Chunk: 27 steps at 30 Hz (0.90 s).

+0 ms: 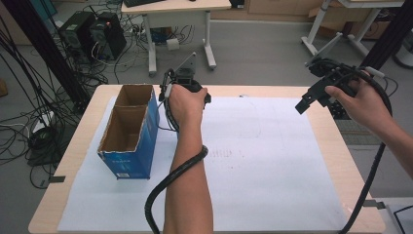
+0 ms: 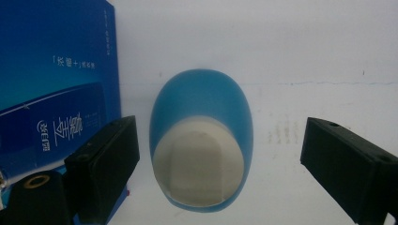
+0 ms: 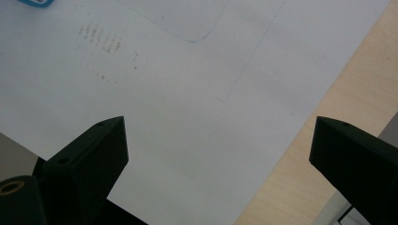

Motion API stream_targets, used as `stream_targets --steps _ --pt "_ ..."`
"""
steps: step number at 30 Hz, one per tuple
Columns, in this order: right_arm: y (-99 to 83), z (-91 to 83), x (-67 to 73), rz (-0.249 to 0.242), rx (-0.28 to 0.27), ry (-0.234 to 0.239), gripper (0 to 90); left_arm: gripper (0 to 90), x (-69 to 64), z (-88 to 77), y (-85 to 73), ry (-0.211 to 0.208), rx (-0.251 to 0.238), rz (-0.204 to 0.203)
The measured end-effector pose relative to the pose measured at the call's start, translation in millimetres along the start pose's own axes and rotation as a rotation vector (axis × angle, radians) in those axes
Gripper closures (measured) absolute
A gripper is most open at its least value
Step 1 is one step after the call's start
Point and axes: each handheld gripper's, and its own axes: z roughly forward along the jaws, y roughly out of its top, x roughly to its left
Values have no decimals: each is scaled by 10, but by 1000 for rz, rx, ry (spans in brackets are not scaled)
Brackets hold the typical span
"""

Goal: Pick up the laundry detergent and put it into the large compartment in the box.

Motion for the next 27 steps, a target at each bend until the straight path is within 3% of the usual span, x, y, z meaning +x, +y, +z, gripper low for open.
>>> stream_targets --steps 11,16,21,25,27 --pt "5 2 20 -2 3 -2 48 165 17 57 9 13 0 -2" --pt "18 14 26 -3 9 -3 48 224 18 101 12 22 2 8" --pt "24 21 34 -5 10 -4 48 358 18 126 -6 28 -10 17" --pt "27 33 28 -3 12 0 48 378 -18 131 -14 38 -10 41" --pt "24 50 14 -4 16 5 48 379 -21 131 -16 39 -12 35"
